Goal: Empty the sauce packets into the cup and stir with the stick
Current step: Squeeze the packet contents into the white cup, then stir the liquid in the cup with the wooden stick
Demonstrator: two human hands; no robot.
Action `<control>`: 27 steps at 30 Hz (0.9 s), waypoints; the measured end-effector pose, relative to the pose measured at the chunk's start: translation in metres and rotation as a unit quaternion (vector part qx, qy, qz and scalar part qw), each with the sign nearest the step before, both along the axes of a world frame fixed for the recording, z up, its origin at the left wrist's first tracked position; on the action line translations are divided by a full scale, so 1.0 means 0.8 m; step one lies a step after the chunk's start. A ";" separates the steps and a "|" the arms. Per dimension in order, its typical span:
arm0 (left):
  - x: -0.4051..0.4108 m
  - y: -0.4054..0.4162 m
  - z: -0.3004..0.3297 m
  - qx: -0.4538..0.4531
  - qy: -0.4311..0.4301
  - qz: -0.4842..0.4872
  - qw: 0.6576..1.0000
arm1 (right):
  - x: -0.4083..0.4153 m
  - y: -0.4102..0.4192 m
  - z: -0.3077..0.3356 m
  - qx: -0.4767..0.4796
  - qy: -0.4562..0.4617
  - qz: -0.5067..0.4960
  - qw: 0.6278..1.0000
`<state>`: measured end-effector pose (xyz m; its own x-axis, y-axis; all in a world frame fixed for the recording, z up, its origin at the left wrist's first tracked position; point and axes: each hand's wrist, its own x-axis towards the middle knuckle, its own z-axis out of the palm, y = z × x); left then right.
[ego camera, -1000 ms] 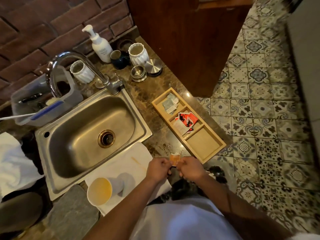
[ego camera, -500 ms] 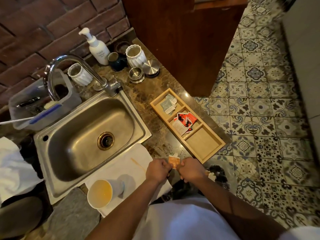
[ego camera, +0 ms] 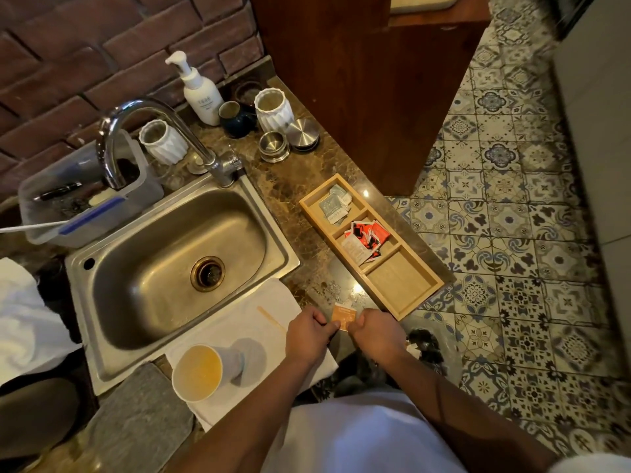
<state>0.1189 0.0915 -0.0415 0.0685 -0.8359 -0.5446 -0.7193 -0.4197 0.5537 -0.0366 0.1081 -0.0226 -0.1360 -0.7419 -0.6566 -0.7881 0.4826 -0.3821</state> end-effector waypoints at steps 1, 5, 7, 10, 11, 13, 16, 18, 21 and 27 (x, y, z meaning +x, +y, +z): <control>0.002 0.004 0.006 -0.004 0.023 0.019 1.000 | 0.001 0.002 0.000 -0.007 -0.009 -0.008 1.000; 0.022 0.021 0.053 -0.049 0.105 0.085 0.990 | 0.013 0.003 0.007 -0.056 -0.060 -0.034 0.996; 0.042 0.031 0.082 -0.074 0.132 0.110 0.982 | 0.028 -0.003 0.016 -0.075 -0.067 -0.012 0.995; 0.080 0.047 0.123 -0.108 0.184 0.164 0.963 | 0.054 -0.018 0.022 -0.088 -0.083 0.023 0.992; 0.093 0.052 0.135 -0.120 0.196 0.185 0.956 | 0.063 -0.023 0.022 -0.089 -0.091 0.035 0.991; 0.121 0.063 0.152 -0.140 0.213 0.237 0.937 | 0.080 -0.031 0.021 -0.087 -0.097 0.063 0.989; 0.165 0.081 0.162 -0.167 0.230 0.326 0.902 | 0.107 -0.038 0.021 -0.082 -0.076 0.107 0.988; 0.194 0.093 0.160 -0.173 0.232 0.370 0.883 | 0.122 -0.041 0.024 -0.075 -0.061 0.131 0.987; 0.229 0.107 0.153 -0.176 0.224 0.392 0.875 | 0.141 -0.041 0.023 -0.065 -0.033 0.158 0.985; 0.274 0.120 0.117 -0.111 0.170 0.364 0.909 | 0.165 -0.031 0.019 -0.023 0.020 0.194 0.981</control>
